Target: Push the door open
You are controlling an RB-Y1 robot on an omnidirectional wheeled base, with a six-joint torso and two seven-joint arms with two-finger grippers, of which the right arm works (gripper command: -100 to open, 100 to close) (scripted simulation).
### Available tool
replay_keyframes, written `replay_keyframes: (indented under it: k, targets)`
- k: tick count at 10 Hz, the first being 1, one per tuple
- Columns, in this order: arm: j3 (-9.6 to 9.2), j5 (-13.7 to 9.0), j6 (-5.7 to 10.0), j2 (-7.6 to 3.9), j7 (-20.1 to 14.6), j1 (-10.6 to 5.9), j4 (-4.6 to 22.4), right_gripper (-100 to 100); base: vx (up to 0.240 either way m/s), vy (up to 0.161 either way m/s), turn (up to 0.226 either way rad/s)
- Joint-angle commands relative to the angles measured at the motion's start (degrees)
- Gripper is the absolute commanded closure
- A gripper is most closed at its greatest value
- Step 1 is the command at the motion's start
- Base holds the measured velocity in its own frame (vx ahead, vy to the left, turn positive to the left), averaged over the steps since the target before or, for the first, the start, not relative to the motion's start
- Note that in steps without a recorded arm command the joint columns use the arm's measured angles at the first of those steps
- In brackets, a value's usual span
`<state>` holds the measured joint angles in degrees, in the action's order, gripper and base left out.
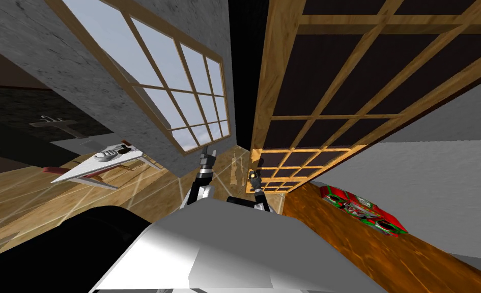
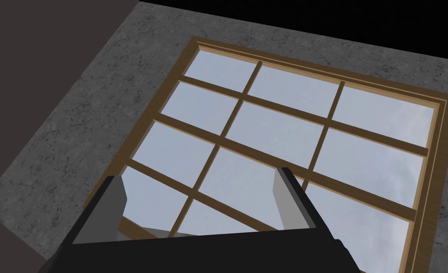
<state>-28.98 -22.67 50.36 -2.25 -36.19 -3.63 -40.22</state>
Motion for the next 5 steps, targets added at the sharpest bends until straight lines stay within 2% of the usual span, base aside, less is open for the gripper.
replay_keyframes:
  k: [1,3,4,5]
  targets:
    - [0.53,-0.4,0.09,-0.21,-0.5,-0.17,-1.8,100,0.009,0.002,-0.015]
    - [2.08,-3.2,0.48,0.21,-4.1,0.21,-2.0,100,0.01,0.001,0.151]
    - [2.08,-3.2,0.48,0.21,-4.8,0.21,-2.0,100,0.013,-0.003,0.102]
    - [2.82,-4.5,0.66,0.45,-6.6,0.4,-2.1,100,0.023,0.005,0.158]
